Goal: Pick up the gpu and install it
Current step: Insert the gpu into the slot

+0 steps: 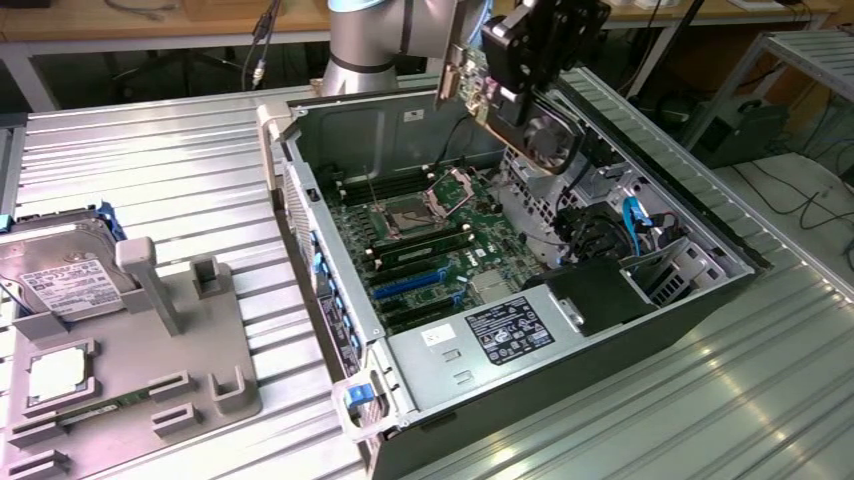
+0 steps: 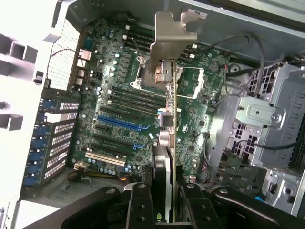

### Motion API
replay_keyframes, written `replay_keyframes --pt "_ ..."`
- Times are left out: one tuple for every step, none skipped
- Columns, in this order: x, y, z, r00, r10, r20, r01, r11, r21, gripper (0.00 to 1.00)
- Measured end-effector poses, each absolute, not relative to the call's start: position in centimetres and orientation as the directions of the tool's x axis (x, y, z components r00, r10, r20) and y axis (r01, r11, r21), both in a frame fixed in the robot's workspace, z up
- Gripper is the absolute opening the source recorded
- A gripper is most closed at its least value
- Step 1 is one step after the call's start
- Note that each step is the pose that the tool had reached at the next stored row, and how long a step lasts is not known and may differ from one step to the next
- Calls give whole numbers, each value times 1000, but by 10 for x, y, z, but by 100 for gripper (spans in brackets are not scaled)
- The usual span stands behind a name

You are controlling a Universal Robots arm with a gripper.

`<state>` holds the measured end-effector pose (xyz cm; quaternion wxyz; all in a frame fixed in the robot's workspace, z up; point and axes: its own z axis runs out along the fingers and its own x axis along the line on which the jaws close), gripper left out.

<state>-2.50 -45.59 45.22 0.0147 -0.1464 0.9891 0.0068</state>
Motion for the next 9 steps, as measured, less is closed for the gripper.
replay_keyframes --pt "-25 -456 452 -948 -316 -31 -316 949 9 28" --pt "-25 -456 452 -940 -341 -31 -341 940 9 28" --pt "-25 -456 452 -933 -358 -31 -358 933 9 28" --pt "-25 -456 452 -924 -381 -31 -382 924 9 28" --pt "-25 -456 452 -917 -397 -31 -398 917 9 28" --pt "-25 -456 452 -909 -415 -31 -416 909 9 28" --pt "-25 -456 452 -902 -431 -31 -432 902 9 28" --pt "-25 -456 452 -893 -449 -31 -450 893 9 28" --pt "-25 -456 452 -885 -464 -31 -464 886 9 28"
